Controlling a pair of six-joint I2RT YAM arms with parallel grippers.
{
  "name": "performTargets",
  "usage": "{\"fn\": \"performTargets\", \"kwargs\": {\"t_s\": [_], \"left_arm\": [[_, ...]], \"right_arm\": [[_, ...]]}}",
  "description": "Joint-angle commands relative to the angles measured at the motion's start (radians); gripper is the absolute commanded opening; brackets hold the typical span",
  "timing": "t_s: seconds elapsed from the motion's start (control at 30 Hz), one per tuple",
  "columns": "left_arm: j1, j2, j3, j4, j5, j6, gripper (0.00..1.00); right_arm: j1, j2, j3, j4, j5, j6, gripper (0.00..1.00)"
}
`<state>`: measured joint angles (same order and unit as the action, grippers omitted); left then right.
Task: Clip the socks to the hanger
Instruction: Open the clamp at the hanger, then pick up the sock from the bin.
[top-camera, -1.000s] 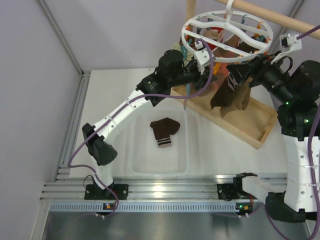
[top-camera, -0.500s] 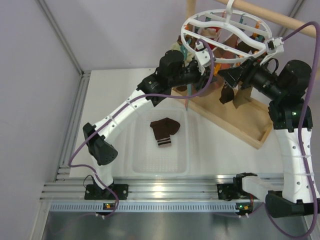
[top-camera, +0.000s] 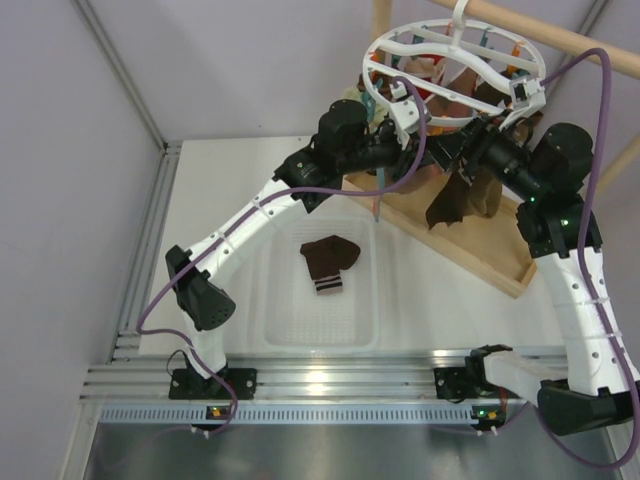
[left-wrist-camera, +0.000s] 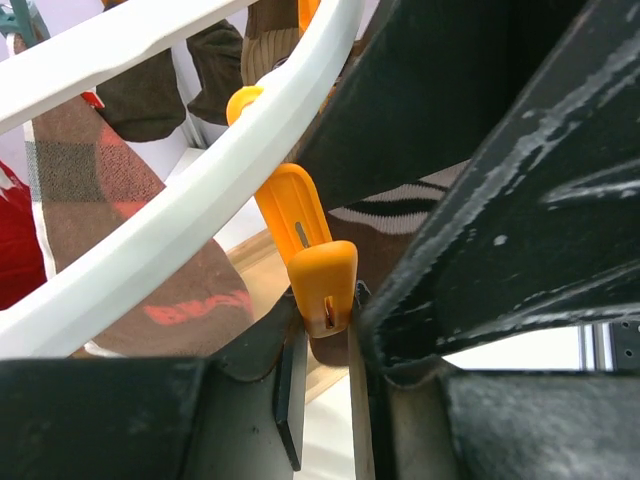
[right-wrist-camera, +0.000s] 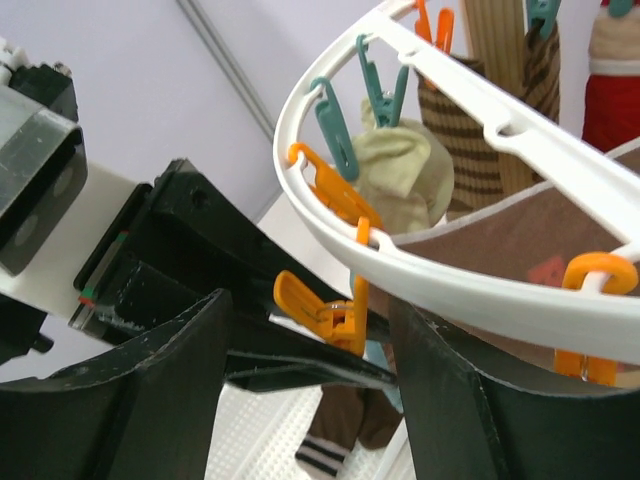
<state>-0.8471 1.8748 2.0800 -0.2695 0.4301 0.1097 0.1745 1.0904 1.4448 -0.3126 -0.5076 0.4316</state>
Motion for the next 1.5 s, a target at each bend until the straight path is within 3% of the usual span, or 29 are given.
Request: {"fn": "performTargets", "kwargs": {"t_s": [0.0, 0.3, 0.4, 0.43, 0.47, 0.5, 0.53, 0.63, 0.83, 1.0, 1.07, 1.13, 1.2, 1.27, 1.47], "left_arm": [[-0.023, -0.006, 0.038, 0.015, 0.085, -0.008, 0.0], [-0.024, -0.002, 0.04, 0.024, 0.113, -0.025, 0.0], [-0.023, -0.002, 0.042, 0.02, 0.116, -0.025, 0.0], [-0.023, -0.003, 0.04, 0.016, 0.116, -0.025, 0.03], [-0.023, -0.005, 0.038, 0.012, 0.118, -0.027, 0.08], [-0.023, -0.006, 0.038, 0.004, 0.119, -0.025, 0.22], [-0.023, -0.014, 0.034, -0.013, 0.119, -0.025, 0.3], [-0.007, -0.08, -0.048, -0.019, 0.136, -0.042, 0.53], [0.121, -0.322, -0.365, -0.066, 0.257, -0.058, 0.66], [0.172, -0.471, -0.575, -0.414, 0.373, 0.402, 0.7], [0.174, -0.479, -0.618, -0.592, 0.404, 0.639, 0.69], [0.172, -0.451, -0.661, -0.696, 0.404, 0.779, 0.68], [0.171, -0.407, -0.682, -0.851, 0.398, 1.058, 0.66], [0.169, -0.391, -0.712, -0.889, 0.389, 1.288, 0.66], [0.089, -0.316, -0.765, -0.912, 0.208, 1.698, 0.65]], "right_arm": [[0.034, 0.005, -0.014, 0.101, 0.064, 0.001, 0.64], [0.048, 0.008, -0.044, 0.129, 0.109, -0.019, 0.6], [0.046, 0.008, -0.046, 0.135, 0.122, -0.025, 0.4], [0.048, 0.009, -0.043, 0.135, 0.124, -0.025, 0.22], [0.048, 0.012, -0.04, 0.135, 0.126, -0.027, 0.15], [0.048, 0.016, -0.037, 0.135, 0.13, -0.022, 0.09], [0.049, 0.014, -0.035, 0.135, 0.135, -0.022, 0.0], [0.046, 0.012, -0.032, 0.135, 0.135, -0.016, 0.0], [0.045, 0.006, -0.031, 0.13, 0.121, -0.016, 0.0], [0.04, 0.008, -0.034, 0.125, 0.109, -0.019, 0.0], [0.042, 0.011, -0.034, 0.124, 0.106, -0.022, 0.0], [0.042, 0.012, -0.031, 0.118, 0.104, -0.024, 0.0], [0.04, 0.016, -0.031, 0.116, 0.106, -0.024, 0.0], [0.04, 0.016, -0.032, 0.107, 0.106, -0.027, 0.0], [0.042, 0.035, -0.024, 0.08, 0.093, -0.039, 0.0]]}}
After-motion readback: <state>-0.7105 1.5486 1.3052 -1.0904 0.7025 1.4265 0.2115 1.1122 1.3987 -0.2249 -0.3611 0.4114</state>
